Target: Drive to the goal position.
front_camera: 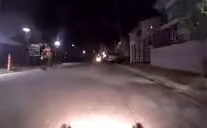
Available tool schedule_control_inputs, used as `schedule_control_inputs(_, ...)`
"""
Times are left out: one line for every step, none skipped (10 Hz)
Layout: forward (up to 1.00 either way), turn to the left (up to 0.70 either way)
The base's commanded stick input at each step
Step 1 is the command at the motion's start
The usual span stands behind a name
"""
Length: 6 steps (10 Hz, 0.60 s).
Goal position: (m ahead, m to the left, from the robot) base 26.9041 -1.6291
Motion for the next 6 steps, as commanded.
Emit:
schedule_control_inputs(0.60, 0.00)
schedule_control_inputs(0.60, 0.00)
schedule_control_inputs(0.60, 0.00)
schedule_control_inputs(0.60, 0.00)
schedule_control_inputs(0.60, 0.00)
schedule_control_inputs(0.60, 0.00)
